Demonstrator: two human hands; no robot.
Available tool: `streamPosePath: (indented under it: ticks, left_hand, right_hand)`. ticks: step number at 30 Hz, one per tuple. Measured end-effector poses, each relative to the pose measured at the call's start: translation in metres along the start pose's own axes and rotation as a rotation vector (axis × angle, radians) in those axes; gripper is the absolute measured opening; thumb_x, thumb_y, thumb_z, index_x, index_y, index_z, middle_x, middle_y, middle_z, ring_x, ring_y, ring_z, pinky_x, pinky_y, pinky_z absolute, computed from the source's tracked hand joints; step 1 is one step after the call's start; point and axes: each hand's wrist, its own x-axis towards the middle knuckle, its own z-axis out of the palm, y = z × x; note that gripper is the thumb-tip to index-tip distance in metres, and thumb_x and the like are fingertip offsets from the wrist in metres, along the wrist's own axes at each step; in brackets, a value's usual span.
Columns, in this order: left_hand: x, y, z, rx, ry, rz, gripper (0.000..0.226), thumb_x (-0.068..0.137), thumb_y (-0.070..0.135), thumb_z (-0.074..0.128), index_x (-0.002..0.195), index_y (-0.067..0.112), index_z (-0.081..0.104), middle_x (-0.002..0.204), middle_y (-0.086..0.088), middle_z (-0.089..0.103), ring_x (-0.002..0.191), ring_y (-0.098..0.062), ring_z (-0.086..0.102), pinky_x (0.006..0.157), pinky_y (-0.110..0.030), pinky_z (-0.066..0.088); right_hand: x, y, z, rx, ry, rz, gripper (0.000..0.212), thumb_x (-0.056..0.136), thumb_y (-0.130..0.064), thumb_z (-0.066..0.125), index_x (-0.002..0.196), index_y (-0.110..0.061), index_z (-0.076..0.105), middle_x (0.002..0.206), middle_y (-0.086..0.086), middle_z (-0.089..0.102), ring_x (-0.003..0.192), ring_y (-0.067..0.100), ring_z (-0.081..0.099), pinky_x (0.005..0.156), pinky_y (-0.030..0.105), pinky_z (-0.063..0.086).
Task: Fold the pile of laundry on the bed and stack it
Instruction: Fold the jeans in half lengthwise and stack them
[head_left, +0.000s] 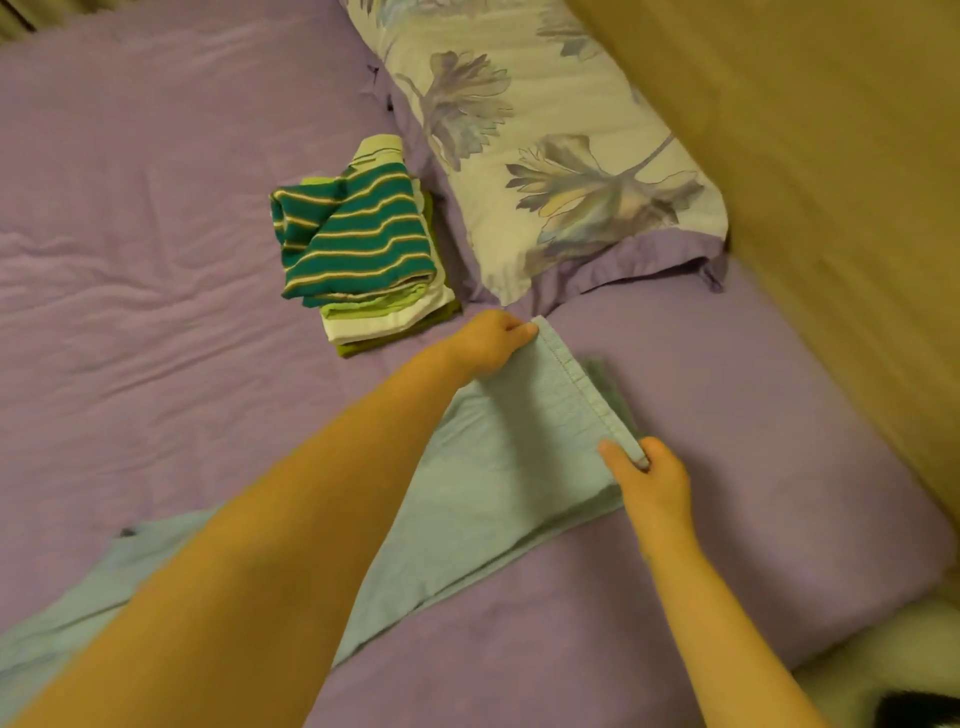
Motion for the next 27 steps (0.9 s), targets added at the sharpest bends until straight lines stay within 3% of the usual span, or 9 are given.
streamPosePath:
  ticks: [2, 4, 7, 10, 13, 18, 21, 24, 27]
  left_hand:
    - [0.016, 0.011, 0.016, 0.028, -0.02, 0.009, 0.032, 0.1, 0.033, 0.047, 0.088, 0.007, 0.061, 0.083, -0.008, 0.055, 0.073, -0.02, 0.05, 0.07, -0.03, 0.043]
    - [0.032, 0.019, 0.03, 0.055, -0.028, 0.031, 0.027, 0.098, 0.031, 0.052, 0.086, 0.007, 0.059, 0.075, -0.007, 0.051, 0.064, -0.016, 0.046, 0.061, -0.028, 0.039]
    - [0.053, 0.023, 0.053, 0.162, -0.042, 0.064, 0.022, 0.096, 0.023, 0.056, 0.083, 0.006, 0.061, 0.07, -0.007, 0.051, 0.058, -0.013, 0.042, 0.055, -0.027, 0.036]
    - [0.072, 0.019, 0.074, 0.273, -0.034, 0.059, 0.016, 0.095, 0.018, 0.056, 0.094, 0.006, 0.067, 0.085, -0.01, 0.058, 0.074, -0.022, 0.051, 0.069, -0.031, 0.045]
    - [0.088, 0.009, 0.093, 0.299, -0.01, 0.046, 0.017, 0.097, 0.017, 0.052, 0.105, 0.007, 0.064, 0.102, -0.017, 0.062, 0.093, -0.03, 0.056, 0.074, -0.029, 0.04]
    - [0.112, -0.004, 0.121, 0.353, 0.049, 0.035, 0.029, 0.099, 0.021, 0.047, 0.124, 0.015, 0.06, 0.124, -0.013, 0.059, 0.114, -0.033, 0.052, 0.096, -0.038, 0.042]
    - [0.117, -0.013, 0.129, 0.438, 0.127, 0.011, 0.03, 0.097, 0.027, 0.051, 0.124, 0.02, 0.062, 0.121, -0.014, 0.055, 0.113, -0.035, 0.05, 0.097, -0.042, 0.041]
    - [0.107, -0.018, 0.133, 0.524, 0.272, 0.046, 0.032, 0.096, 0.027, 0.052, 0.127, 0.018, 0.058, 0.124, -0.011, 0.05, 0.116, -0.033, 0.043, 0.091, -0.039, 0.037]
    - [0.079, -0.03, 0.136, 0.642, 0.426, 0.11, 0.035, 0.093, 0.015, 0.052, 0.128, 0.013, 0.053, 0.132, -0.011, 0.046, 0.12, -0.032, 0.041, 0.089, -0.038, 0.031]
  right_hand:
    - [0.012, 0.009, -0.011, 0.005, 0.018, 0.018, 0.042, 0.086, -0.016, 0.067, 0.062, -0.017, 0.033, 0.056, -0.006, 0.029, 0.044, 0.004, 0.026, 0.039, 0.014, 0.023]
    - [0.023, 0.018, -0.022, -0.008, 0.047, 0.038, 0.034, 0.086, -0.015, 0.067, 0.067, -0.017, 0.039, 0.059, -0.006, 0.036, 0.049, 0.003, 0.03, 0.044, 0.015, 0.027]
    - [0.036, 0.031, -0.033, -0.022, 0.028, 0.095, 0.02, 0.086, -0.014, 0.067, 0.097, -0.022, 0.052, 0.08, -0.006, 0.055, 0.066, 0.01, 0.052, 0.055, 0.02, 0.04]
    - [0.048, 0.045, -0.037, -0.127, -0.035, 0.113, 0.013, 0.089, -0.013, 0.063, 0.097, -0.022, 0.058, 0.085, 0.0, 0.061, 0.078, 0.022, 0.06, 0.062, 0.033, 0.048]
    - [0.06, 0.054, -0.038, -0.262, -0.05, 0.088, 0.003, 0.09, -0.014, 0.062, 0.088, -0.013, 0.061, 0.082, 0.01, 0.061, 0.077, 0.033, 0.058, 0.066, 0.042, 0.048]
    - [0.076, 0.072, -0.038, -0.549, -0.001, 0.045, 0.022, 0.093, -0.025, 0.06, 0.11, -0.012, 0.061, 0.103, 0.007, 0.06, 0.091, 0.029, 0.056, 0.087, 0.047, 0.043]
    - [0.077, 0.075, -0.033, -0.78, 0.029, -0.109, 0.037, 0.087, -0.025, 0.067, 0.121, -0.015, 0.058, 0.114, 0.006, 0.06, 0.108, 0.029, 0.052, 0.091, 0.041, 0.035]
    - [0.077, 0.072, -0.021, -0.979, 0.052, -0.431, 0.049, 0.071, -0.012, 0.08, 0.117, -0.01, 0.064, 0.118, 0.012, 0.063, 0.115, 0.036, 0.055, 0.09, 0.047, 0.043]
    - [0.076, 0.07, -0.005, -1.201, -0.136, -0.656, 0.049, 0.072, -0.018, 0.079, 0.119, -0.014, 0.065, 0.129, 0.012, 0.059, 0.13, 0.036, 0.046, 0.105, 0.058, 0.035]
